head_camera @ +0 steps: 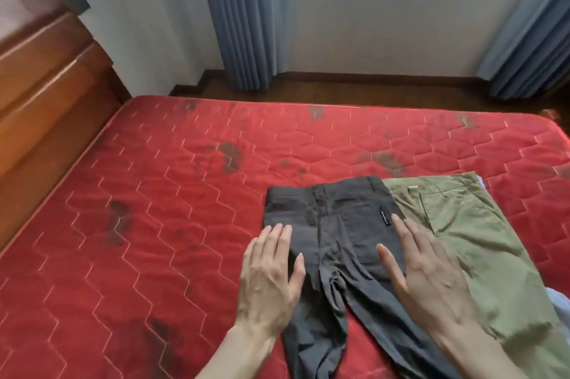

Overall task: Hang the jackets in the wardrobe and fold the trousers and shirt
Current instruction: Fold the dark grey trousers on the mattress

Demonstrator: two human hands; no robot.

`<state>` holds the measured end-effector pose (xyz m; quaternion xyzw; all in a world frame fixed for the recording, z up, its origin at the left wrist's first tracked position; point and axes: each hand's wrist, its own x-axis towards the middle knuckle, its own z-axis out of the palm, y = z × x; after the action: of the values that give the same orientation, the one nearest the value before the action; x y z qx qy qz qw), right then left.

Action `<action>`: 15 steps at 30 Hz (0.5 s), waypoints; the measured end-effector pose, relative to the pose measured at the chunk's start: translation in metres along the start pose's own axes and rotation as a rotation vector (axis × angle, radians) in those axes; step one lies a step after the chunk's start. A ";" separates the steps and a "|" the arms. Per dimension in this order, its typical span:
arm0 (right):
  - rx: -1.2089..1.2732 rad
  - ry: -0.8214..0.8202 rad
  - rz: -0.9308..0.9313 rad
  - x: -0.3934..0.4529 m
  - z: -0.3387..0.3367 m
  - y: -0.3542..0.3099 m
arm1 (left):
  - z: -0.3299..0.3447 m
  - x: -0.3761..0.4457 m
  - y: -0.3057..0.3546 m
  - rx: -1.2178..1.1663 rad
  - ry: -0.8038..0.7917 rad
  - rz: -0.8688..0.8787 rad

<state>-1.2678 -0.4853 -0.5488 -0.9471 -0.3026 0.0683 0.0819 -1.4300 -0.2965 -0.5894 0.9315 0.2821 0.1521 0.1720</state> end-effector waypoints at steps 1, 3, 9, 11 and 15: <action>-0.008 -0.001 0.006 0.010 0.016 0.007 | 0.017 0.008 -0.009 0.003 -0.009 -0.001; -0.054 -0.007 0.007 0.030 0.046 0.024 | 0.050 0.025 -0.026 -0.002 -0.037 -0.013; -0.134 -0.008 0.011 0.093 0.126 0.060 | 0.140 0.068 -0.075 0.043 -0.027 -0.031; -0.121 -0.046 0.046 0.113 0.155 0.069 | 0.164 0.082 -0.089 0.078 -0.068 -0.061; 0.109 -0.183 0.189 0.141 0.201 0.081 | 0.207 0.102 -0.112 0.156 -0.190 -0.182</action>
<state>-1.1443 -0.4447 -0.7725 -0.9554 -0.2142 0.1780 0.0983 -1.3236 -0.1987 -0.8010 0.9228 0.3587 0.0246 0.1382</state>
